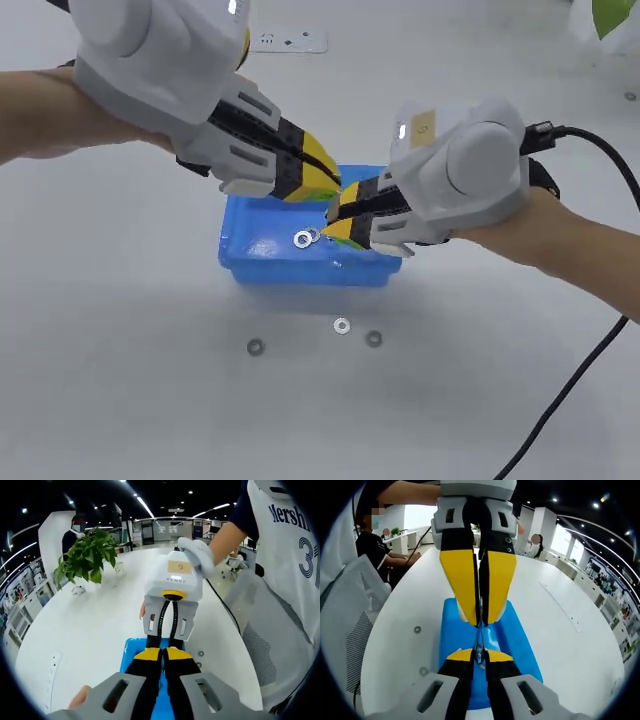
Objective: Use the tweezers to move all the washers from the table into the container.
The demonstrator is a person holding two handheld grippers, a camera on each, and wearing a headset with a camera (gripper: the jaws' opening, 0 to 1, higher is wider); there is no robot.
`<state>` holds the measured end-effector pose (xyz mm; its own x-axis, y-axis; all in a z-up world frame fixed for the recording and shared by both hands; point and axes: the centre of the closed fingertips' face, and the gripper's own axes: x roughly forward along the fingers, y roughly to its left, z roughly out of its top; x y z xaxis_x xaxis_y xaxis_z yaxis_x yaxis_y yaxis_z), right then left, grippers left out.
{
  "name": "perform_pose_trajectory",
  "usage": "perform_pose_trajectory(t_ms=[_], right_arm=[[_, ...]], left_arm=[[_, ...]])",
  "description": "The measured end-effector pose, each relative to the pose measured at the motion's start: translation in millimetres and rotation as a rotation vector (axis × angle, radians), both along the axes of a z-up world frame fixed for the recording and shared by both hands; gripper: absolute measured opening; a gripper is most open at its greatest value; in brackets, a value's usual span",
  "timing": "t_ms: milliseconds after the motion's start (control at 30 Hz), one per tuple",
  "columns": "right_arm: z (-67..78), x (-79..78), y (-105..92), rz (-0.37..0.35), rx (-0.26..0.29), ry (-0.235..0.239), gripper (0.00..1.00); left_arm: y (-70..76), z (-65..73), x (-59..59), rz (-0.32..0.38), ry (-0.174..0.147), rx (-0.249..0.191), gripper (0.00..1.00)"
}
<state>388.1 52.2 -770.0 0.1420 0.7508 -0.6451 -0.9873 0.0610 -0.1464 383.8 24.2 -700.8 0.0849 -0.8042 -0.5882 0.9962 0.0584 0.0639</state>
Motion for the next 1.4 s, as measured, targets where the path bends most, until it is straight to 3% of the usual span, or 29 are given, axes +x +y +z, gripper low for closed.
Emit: perform_pose_trajectory(t_ms=[467, 833, 1100, 1400], right_arm=[[-7.2, -0.3, -2.4, 0.002, -0.017, 0.002, 0.11], [2.6, -2.8, -2.1, 0.004, 0.007, -0.004, 0.08], [11.7, -5.0, 1.2, 0.006, 0.008, -0.004, 0.07], [16.5, -11.1, 3.3, 0.023, 0.003, -0.01, 0.07]], left_arm=[[-2.0, -6.9, -1.0, -0.023, 0.004, 0.015, 0.05], [-0.8, 3.5, -5.0, -0.022, -0.009, 0.0, 0.05], [-2.5, 13.2, -6.2, -0.029, -0.062, -0.007, 0.05], [-0.5, 18.7, -12.9, -0.036, -0.055, -0.003, 0.05]])
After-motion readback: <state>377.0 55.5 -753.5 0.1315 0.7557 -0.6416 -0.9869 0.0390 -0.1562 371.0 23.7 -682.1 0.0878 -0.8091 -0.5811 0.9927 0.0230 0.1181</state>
